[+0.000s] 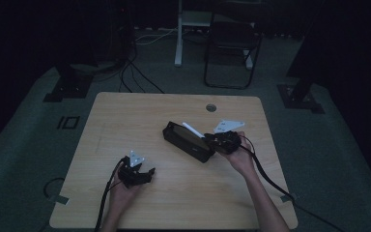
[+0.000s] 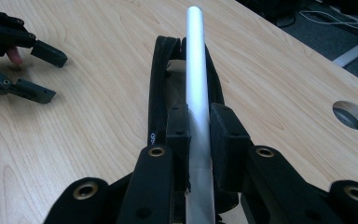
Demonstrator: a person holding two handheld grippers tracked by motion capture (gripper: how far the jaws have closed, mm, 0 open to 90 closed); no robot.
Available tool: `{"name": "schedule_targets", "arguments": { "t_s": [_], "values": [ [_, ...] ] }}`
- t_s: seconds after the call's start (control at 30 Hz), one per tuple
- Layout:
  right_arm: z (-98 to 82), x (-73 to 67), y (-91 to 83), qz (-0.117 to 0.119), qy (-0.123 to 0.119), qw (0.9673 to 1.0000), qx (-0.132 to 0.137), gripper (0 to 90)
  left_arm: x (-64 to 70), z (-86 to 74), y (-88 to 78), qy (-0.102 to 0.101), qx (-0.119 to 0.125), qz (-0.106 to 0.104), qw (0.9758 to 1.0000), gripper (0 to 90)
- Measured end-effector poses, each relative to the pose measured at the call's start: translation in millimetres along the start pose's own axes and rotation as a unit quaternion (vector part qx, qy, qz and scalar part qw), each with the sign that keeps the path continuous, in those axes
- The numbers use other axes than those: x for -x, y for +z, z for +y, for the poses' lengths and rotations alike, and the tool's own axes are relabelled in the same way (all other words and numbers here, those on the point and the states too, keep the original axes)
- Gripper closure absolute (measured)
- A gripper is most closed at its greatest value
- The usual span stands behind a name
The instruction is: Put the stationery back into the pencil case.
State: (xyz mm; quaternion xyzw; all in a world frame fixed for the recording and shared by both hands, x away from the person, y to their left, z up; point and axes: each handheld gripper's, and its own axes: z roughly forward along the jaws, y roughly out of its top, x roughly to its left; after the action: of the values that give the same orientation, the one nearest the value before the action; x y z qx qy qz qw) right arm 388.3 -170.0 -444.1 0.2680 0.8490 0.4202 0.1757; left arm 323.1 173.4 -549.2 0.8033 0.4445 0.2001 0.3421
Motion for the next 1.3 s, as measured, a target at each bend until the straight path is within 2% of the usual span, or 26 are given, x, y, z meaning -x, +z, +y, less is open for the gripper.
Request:
{"name": "schedule_targets", "arguments": {
  "t_s": [0.47,1.3],
  "values": [
    [-2.0,3.3,12.6,0.005,0.008,1.0,0.002,78.9,0.0,0.0,-0.1,0.001,-0.001,0.0,1.0,29.7],
    [-4.1,6.3,23.0,0.005,0.023,0.9997,0.002,78.9,0.0,0.1,0.1,0.0,-0.001,-0.001,1.0,29.6]
  ]
}}
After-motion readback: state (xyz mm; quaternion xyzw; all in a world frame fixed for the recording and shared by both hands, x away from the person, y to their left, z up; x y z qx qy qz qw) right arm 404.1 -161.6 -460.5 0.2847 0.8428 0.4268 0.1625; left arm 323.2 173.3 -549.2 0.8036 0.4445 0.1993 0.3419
